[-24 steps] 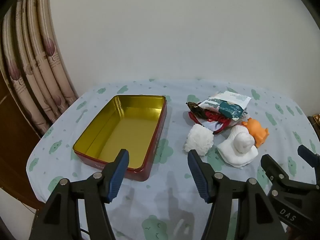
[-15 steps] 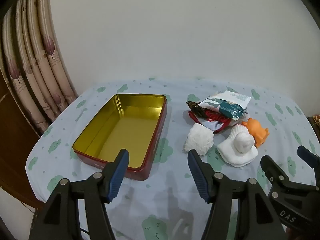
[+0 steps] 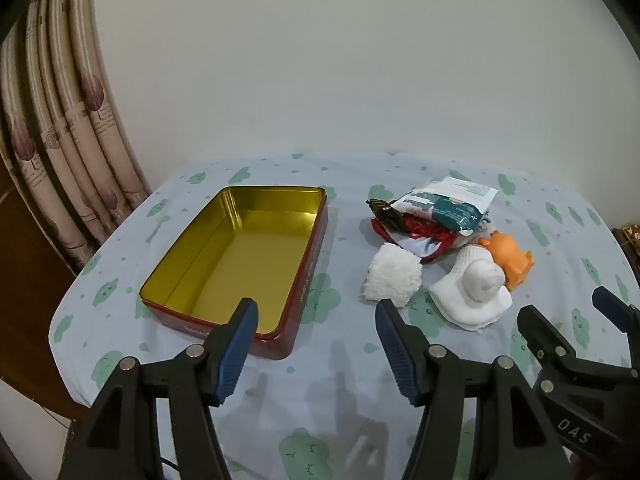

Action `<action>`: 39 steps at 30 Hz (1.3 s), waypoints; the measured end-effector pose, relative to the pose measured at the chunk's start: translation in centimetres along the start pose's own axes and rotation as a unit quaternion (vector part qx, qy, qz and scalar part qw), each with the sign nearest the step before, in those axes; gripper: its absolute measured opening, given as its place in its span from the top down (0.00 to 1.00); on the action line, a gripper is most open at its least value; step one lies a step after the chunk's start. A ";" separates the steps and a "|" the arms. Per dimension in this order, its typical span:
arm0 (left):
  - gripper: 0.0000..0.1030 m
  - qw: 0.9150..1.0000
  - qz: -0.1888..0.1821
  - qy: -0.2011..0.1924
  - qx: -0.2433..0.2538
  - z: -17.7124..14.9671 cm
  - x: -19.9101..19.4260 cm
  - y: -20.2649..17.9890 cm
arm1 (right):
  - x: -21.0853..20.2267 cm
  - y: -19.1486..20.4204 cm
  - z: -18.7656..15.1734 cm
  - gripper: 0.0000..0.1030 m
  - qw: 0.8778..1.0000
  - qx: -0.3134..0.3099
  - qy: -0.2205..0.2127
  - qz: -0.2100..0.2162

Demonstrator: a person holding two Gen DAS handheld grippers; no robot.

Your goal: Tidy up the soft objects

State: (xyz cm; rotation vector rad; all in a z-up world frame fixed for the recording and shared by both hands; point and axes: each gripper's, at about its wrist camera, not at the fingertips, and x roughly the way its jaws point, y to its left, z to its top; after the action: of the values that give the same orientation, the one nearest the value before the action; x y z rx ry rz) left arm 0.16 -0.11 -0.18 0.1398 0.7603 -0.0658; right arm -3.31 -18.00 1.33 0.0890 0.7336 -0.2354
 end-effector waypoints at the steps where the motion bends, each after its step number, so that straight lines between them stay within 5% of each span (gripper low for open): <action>1: 0.39 1.000 0.000 0.000 -0.001 0.0 0.0 0.0 | 0.0 0.0 0.0 0.00 1.000 0.000 0.000 0.000; 39: 0.39 1.000 -0.007 0.005 -0.011 -0.1 0.1 0.3 | 0.6 0.1 -0.2 0.00 1.000 -0.001 0.012 0.002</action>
State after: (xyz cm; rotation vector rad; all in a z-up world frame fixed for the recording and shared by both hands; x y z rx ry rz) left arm 0.22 0.20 -0.28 0.1138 0.7723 -0.0705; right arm -3.02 -17.95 0.76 0.0909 0.7583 -0.2296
